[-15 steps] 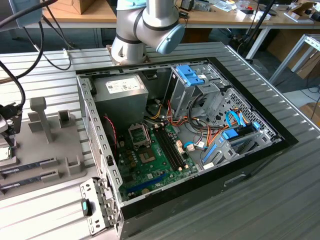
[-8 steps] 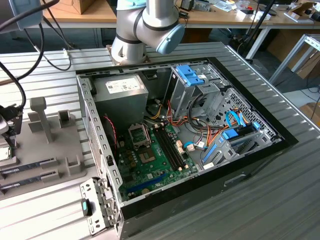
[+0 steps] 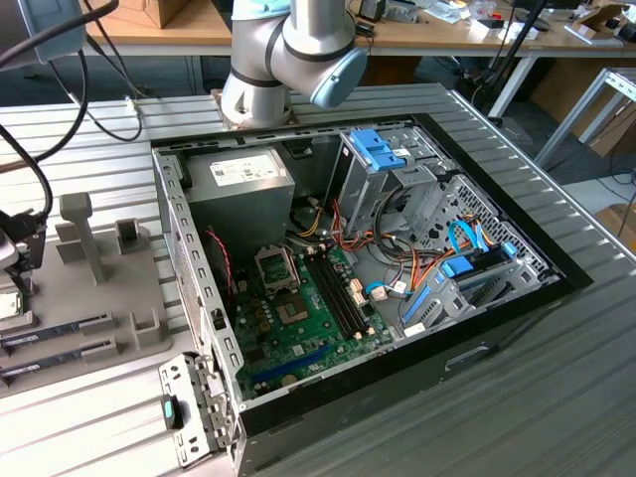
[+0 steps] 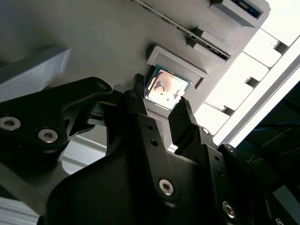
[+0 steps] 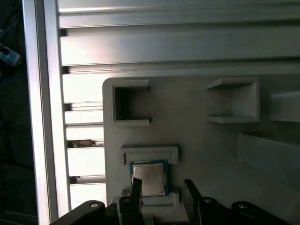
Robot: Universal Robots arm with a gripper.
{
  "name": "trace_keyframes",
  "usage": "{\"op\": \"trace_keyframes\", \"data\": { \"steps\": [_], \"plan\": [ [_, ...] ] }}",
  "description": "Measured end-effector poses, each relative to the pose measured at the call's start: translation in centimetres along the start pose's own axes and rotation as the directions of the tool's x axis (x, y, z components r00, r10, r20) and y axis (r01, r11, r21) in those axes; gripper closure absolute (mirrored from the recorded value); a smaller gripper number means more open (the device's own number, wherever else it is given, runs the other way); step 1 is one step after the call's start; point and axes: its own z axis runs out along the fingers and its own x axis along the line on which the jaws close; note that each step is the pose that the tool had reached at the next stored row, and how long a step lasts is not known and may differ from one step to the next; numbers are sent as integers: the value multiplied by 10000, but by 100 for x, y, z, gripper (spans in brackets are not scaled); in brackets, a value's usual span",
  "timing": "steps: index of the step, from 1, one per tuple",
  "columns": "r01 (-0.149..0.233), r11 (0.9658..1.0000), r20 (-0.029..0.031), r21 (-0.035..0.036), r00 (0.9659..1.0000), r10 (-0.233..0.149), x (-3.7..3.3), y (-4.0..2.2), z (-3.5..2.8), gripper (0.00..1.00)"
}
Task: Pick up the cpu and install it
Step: 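Pick up the cpu and move it towards the insertion slot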
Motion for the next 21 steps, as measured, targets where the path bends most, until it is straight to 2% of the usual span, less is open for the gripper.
{"op": "trace_keyframes", "data": {
  "steps": [21],
  "plan": [
    [0, 10000, 1, -1, 10000, 0, 3, 1, 121, 52]
  ]
}}
